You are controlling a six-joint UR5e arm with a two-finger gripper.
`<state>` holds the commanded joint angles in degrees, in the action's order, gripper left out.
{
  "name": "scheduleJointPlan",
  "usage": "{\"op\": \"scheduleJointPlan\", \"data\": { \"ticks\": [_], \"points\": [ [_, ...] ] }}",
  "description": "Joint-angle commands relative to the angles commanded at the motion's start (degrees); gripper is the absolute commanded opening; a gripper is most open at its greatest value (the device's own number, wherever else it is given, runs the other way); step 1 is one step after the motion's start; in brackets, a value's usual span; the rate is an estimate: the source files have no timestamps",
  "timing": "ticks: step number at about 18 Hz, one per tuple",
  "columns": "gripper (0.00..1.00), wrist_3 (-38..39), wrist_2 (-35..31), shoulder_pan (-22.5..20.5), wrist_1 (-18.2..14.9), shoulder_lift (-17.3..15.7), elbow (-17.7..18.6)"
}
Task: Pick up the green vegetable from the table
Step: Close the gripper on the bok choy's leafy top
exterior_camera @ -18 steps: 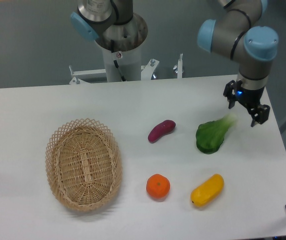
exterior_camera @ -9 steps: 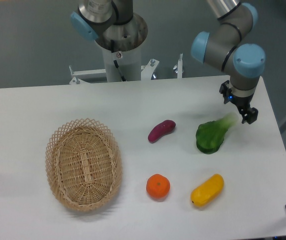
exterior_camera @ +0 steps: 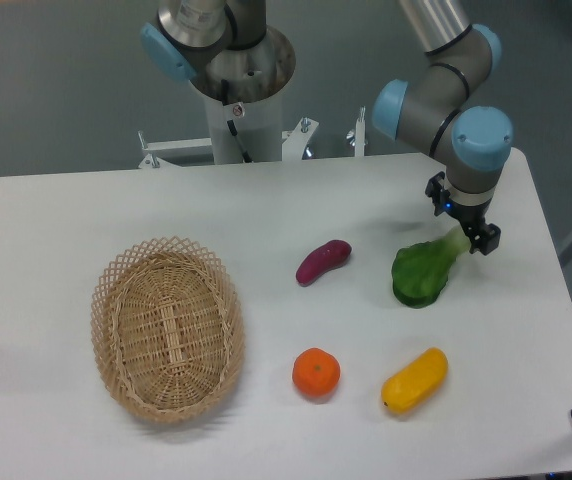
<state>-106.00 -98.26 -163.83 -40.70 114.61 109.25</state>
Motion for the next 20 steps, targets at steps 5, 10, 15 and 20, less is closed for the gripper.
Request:
{"op": "scheduleJointPlan", "data": {
  "ticks": [5,10,15,20],
  "points": [
    [0.35,0.00,0.00,-0.09,0.18,-0.17,-0.35],
    [0.25,0.00,1.05,0.00,0.18,-0.26,-2.54],
    [0.25,0.17,7.54,-0.53,-0.43,-2.80,-4.74],
    [0.25,9.73,19.31,-0.01,-2.89,-6.85,-6.41]
  ]
}}
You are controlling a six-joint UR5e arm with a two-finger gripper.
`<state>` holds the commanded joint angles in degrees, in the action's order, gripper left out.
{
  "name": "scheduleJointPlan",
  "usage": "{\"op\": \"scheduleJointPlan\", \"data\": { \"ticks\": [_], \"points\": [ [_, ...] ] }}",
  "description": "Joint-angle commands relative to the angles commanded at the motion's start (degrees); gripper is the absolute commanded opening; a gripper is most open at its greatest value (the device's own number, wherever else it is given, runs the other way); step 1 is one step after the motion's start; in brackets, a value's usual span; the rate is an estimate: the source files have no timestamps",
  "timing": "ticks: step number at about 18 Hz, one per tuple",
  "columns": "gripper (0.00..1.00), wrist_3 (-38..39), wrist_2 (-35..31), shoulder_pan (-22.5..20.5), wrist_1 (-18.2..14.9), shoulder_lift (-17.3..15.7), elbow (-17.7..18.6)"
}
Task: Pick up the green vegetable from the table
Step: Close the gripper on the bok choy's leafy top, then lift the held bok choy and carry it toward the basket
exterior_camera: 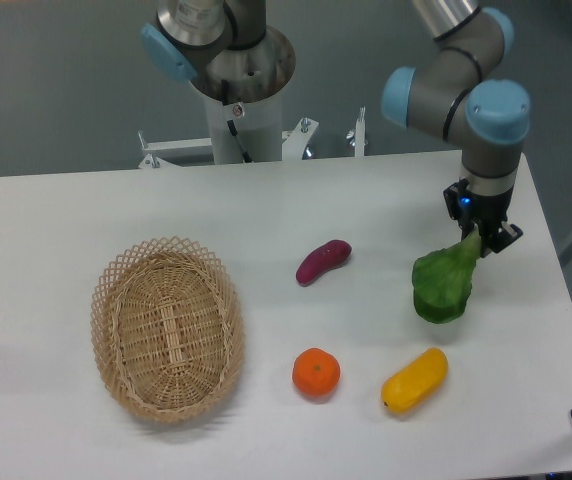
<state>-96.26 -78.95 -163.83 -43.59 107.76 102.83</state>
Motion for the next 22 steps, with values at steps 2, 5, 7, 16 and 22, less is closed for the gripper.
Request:
{"op": "scheduleJointPlan", "data": {
  "ticks": [2,5,7,16,22],
  "points": [
    [0.25,6.31,3.61,1.66,0.00,-1.76,-0.09],
    [0.25,14.68,5.38,5.70,0.00,-4.48,-0.09],
    [0.25,17.33,5.38,7.73,-0.09,-6.33,0.35],
    [0.25,24.81,5.38,13.71,-1.32,-8.62,0.18],
    [0.25,24.81,5.38,13.89,-1.93,-8.80,0.00]
  ]
}}
